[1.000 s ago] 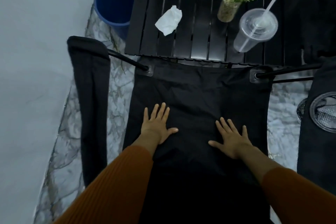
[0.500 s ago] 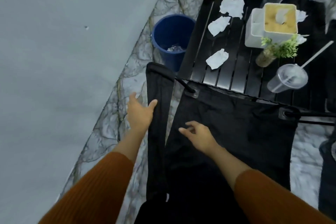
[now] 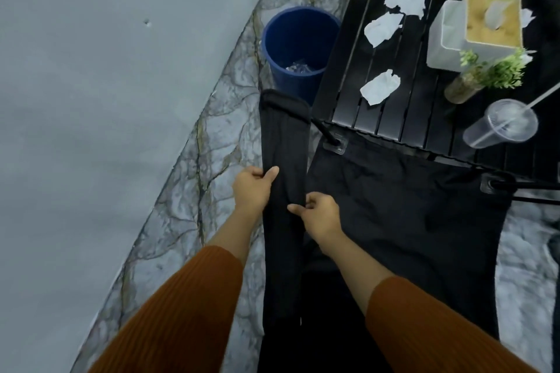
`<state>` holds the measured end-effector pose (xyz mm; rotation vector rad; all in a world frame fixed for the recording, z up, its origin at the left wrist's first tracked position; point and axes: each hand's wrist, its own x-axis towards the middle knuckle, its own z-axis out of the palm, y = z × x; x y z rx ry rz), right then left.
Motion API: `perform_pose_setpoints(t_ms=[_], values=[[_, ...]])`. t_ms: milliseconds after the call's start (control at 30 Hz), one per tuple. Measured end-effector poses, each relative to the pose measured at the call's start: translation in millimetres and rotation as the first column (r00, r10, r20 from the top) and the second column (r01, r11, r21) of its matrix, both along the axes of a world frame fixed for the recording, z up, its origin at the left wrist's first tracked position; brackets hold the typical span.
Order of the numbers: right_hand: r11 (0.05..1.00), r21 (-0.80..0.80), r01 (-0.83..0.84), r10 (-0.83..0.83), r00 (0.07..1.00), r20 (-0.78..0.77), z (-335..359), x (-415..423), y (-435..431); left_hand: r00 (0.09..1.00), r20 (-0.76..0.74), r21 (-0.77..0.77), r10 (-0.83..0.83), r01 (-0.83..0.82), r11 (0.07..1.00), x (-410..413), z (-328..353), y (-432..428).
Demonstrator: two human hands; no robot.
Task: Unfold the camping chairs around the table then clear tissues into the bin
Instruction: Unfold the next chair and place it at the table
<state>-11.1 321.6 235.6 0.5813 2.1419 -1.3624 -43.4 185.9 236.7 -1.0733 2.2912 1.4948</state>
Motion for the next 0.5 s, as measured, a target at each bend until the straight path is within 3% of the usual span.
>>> perform_pose_setpoints(t_ms=[133, 333, 500], values=[[0.997, -0.059, 0.051, -0.054, 0.998, -0.045, 0, -16, 1, 0.997, -0.053, -0.01, -0.053, 0.053, 0.999, -28, 7, 1], [0.998, 0.059, 0.021, -0.017, 0.997, -0.075, -12, -22, -2, 0.994, 0.025, -0.137, -0.107, 0.11, 0.985, -52, -11, 0], [0.982, 0.057, -0.181, 0.183, 0.982, -0.042, 1, -7, 14, 0.982, 0.005, -0.214, -0.191, 0.187, 0.959, -28, 4, -4]])
